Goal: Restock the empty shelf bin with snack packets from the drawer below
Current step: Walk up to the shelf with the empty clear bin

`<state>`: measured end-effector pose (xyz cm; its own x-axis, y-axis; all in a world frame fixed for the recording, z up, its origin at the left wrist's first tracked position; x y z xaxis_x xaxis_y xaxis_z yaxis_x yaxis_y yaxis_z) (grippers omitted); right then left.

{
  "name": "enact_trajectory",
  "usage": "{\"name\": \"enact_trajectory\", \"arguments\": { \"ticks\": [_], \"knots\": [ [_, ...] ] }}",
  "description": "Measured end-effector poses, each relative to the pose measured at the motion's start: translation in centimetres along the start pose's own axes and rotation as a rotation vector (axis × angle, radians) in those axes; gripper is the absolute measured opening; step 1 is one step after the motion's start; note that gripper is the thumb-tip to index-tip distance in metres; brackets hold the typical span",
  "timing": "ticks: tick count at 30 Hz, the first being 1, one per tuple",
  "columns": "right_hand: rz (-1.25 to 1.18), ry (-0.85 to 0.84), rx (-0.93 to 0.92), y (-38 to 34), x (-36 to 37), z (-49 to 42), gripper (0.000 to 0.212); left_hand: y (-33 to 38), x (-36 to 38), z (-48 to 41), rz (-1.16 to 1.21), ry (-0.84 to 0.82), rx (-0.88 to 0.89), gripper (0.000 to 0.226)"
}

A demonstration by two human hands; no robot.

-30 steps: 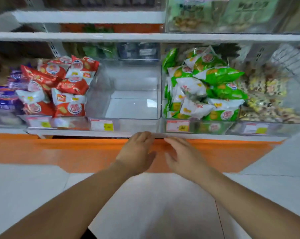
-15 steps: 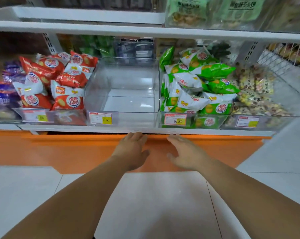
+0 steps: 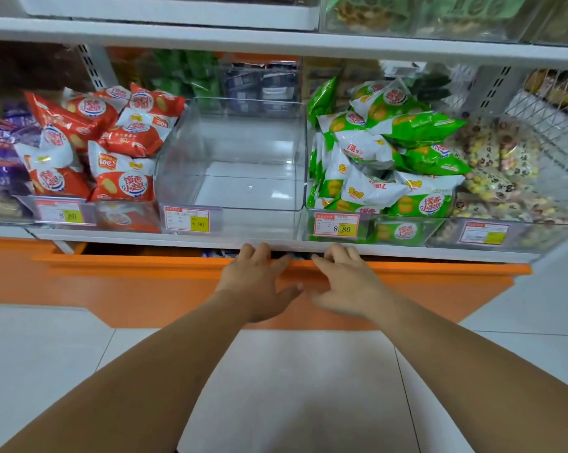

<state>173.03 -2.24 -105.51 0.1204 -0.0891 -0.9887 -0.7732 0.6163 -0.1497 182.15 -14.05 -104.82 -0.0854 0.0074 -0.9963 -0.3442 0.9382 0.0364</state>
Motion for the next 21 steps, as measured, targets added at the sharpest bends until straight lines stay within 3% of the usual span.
{"name": "enact_trajectory", "arguments": {
  "ticks": [7,13,21],
  "knots": [
    [0.005,-0.009,-0.024,0.1,0.0,0.4,0.078,0.2,-0.1,0.8,0.01,-0.018,0.014,0.071],
    [-0.113,-0.024,0.043,-0.1,-1.0,1.0,0.051,0.0,-0.5,1.5,0.037,-0.057,-0.001,0.06],
    [-0.134,-0.096,0.061,-0.1,-0.5,1.9,0.06,0.3,-1.8,1.9,-0.043,-0.054,0.017,0.049]
  ]
}}
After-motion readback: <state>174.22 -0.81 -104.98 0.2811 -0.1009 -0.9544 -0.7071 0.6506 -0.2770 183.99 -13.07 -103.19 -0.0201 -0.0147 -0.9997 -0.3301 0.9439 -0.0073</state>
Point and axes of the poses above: each hand's wrist, its own z-axis away from the middle knuckle, its own x-axis out of the palm, y = z × x, the point moved 10 cm from there along -z, towards the middle knuckle, and after that the axes turned 11 degrees about y, right-handed, at the moved point
